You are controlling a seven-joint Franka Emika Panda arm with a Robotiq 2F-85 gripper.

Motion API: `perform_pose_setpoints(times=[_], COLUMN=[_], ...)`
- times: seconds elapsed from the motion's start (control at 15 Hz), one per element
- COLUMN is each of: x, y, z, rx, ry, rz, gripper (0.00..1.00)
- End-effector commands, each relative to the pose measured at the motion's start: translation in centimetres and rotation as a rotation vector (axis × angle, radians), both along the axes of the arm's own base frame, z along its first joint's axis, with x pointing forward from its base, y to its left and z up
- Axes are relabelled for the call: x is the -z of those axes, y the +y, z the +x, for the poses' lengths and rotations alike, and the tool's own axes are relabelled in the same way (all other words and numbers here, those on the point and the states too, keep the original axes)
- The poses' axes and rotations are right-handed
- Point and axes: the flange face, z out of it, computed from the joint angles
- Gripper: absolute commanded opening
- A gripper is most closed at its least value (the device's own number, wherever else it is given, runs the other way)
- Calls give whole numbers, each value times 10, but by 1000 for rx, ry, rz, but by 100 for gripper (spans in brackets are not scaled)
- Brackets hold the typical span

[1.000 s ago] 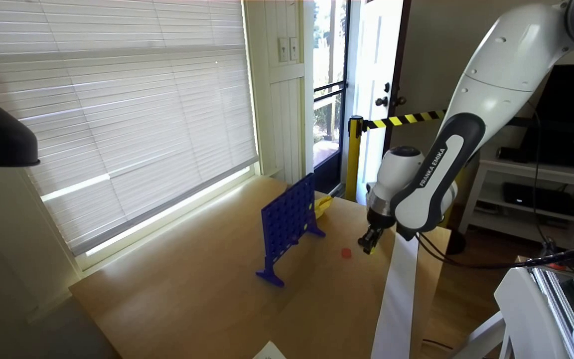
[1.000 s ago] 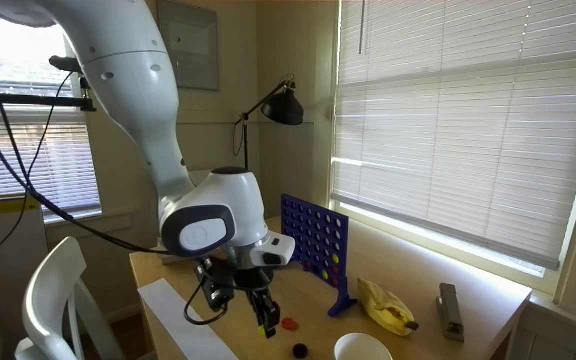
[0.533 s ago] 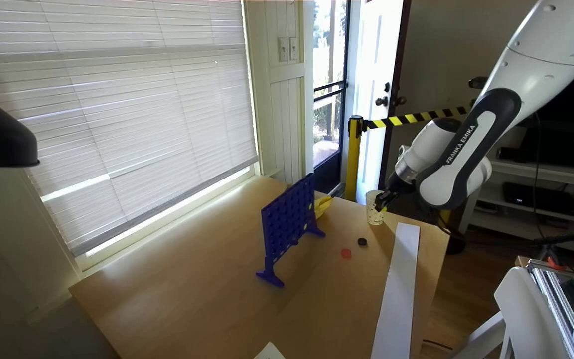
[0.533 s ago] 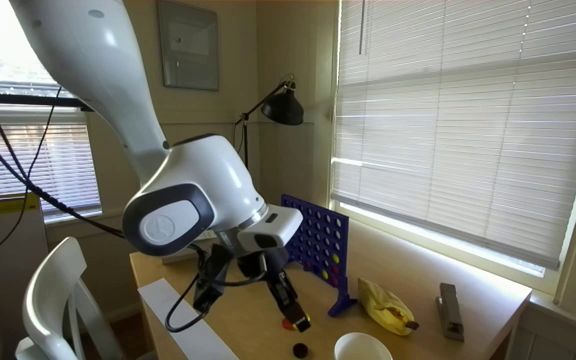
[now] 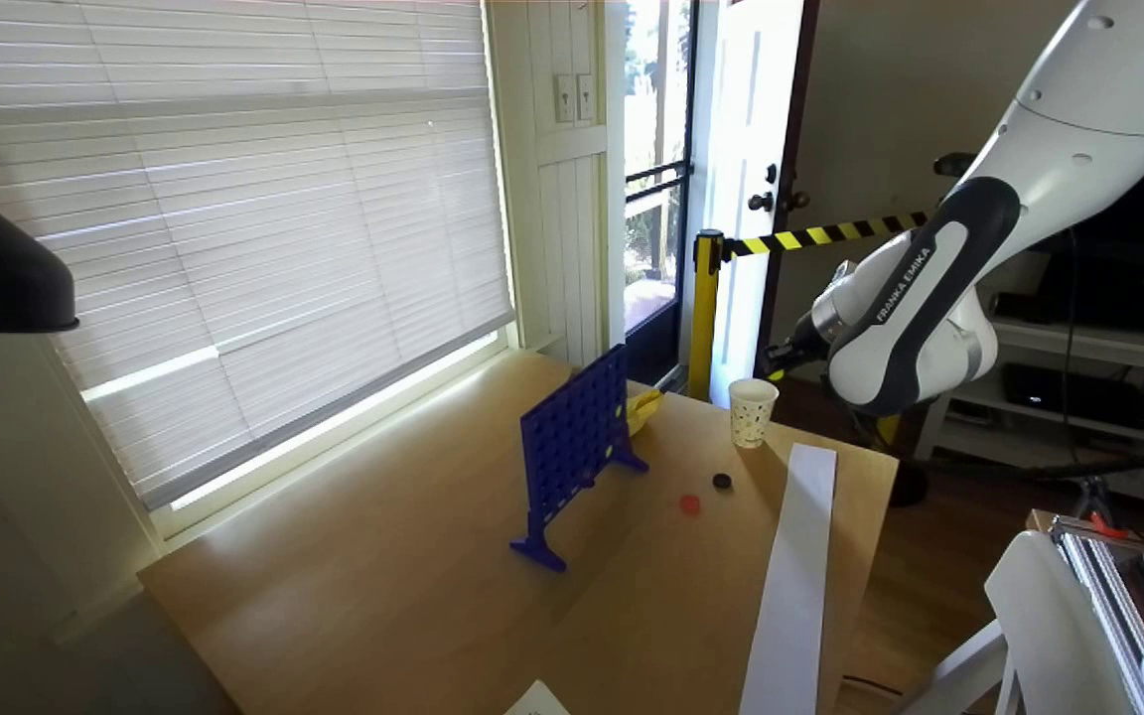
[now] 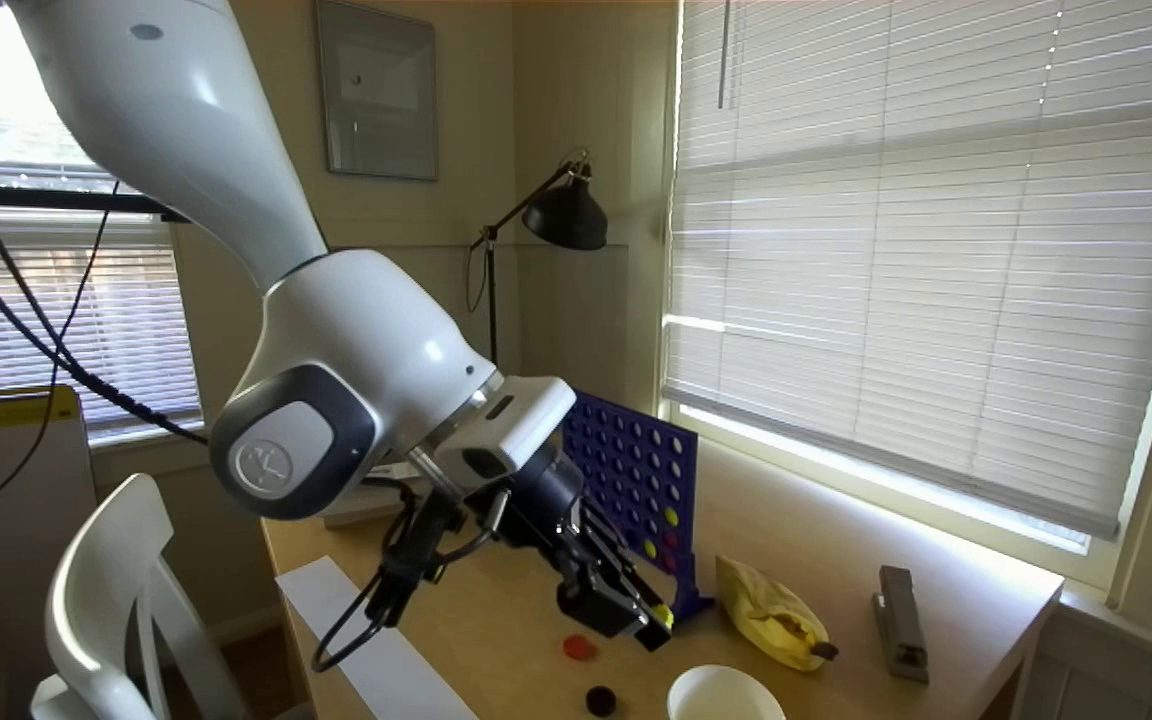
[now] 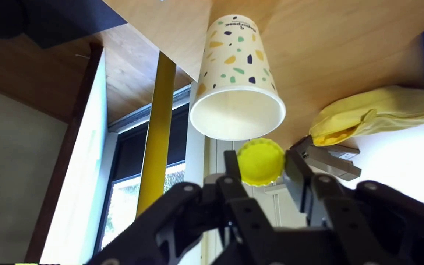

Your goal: Put the yellow chips into the coffee cup

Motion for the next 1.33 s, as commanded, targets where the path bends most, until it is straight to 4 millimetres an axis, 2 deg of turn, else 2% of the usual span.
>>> perform_pose_setpoints(times=[0.0, 0.4, 0.73, 1.27], x=[5, 6, 10, 43], y=[2, -15, -23, -36], z=[8, 19, 37, 52], rx=[44, 85, 80, 113], ry=[-13, -8, -14, 44], rz=[-22, -26, -43, -32], gripper=[10, 10, 10, 10])
